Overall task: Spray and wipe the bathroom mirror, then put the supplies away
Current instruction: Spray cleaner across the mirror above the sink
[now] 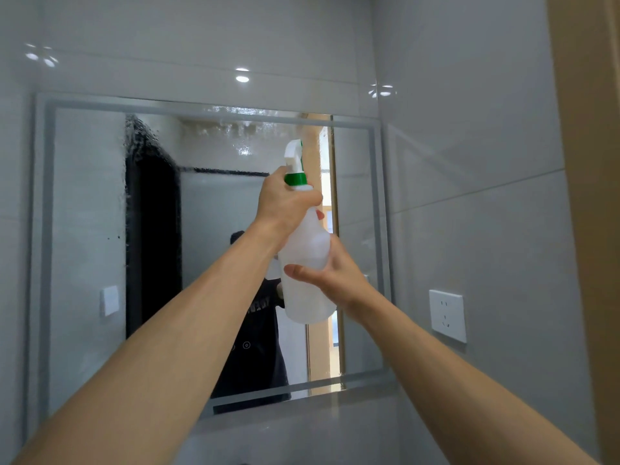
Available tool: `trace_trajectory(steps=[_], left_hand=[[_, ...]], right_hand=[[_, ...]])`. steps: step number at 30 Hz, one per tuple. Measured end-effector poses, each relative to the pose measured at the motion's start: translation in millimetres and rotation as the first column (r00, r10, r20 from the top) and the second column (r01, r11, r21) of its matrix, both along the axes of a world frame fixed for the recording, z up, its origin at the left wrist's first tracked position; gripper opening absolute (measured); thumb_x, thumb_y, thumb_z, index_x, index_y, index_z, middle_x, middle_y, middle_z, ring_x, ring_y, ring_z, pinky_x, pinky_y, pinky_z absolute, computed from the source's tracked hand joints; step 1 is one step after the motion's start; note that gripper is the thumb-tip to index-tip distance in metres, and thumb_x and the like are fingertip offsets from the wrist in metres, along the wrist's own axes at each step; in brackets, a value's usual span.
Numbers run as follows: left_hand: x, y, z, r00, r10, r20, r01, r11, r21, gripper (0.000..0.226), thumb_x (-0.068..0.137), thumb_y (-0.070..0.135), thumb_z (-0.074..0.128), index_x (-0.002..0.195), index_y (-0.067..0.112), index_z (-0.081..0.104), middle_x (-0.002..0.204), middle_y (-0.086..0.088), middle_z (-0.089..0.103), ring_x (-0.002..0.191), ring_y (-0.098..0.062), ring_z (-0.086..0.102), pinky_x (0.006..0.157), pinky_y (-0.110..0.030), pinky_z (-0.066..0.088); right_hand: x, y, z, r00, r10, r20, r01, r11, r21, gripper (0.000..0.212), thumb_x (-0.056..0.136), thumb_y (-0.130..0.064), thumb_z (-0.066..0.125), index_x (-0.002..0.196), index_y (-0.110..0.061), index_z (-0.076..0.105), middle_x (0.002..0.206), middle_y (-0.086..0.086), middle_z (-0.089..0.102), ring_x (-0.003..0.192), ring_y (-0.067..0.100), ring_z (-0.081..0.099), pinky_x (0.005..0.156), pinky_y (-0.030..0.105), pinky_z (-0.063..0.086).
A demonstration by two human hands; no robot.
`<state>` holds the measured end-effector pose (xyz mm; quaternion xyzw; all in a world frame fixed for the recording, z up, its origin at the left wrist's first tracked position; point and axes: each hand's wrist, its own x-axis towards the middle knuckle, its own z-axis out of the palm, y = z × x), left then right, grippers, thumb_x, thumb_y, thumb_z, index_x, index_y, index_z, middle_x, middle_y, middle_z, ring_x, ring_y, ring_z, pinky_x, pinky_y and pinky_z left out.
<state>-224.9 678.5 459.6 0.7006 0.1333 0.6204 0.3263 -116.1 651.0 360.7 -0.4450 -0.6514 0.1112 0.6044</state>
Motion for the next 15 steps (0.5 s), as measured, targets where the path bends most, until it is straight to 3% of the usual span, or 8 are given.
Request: trace_trajectory(steps=[8, 15], left_hand=[[18.7, -1.0, -12.5, 0.999, 0.040, -0.030, -0.040, 0.999, -0.014, 0.027, 0.072, 0.000, 0.069, 0.096, 0.003, 0.058, 0.076, -0.008, 0.057, 0.057, -0.028, 0.070, 0.061, -0.047, 0.060], [36.3, -4.9, -7.5, 0.995, -0.084, -0.048, 0.082, 0.996, -0.045, 0.039, 0.069, -0.001, 0.070, 0.106, 0.003, 0.060, 0.090, -0.010, 0.062, 0.063, -0.032, 0.070, 0.064, -0.042, 0.061]], right_hand=[[16.8, -7.5, -12.9, 0.999, -0.042, -0.001, 0.042, 0.999, -0.035, 0.077, 0.074, -0.040, 0.081, 0.135, -0.030, 0.035, 0.124, -0.001, 0.052, 0.110, 0.017, 0.056, 0.080, 0.030, 0.051], [31.7, -17.9, -11.7, 0.996, -0.091, -0.012, 0.091, 0.996, -0.012, 0.071, 0.081, -0.033, 0.082, 0.133, -0.030, 0.035, 0.123, 0.000, 0.052, 0.108, 0.015, 0.056, 0.075, 0.025, 0.048]])
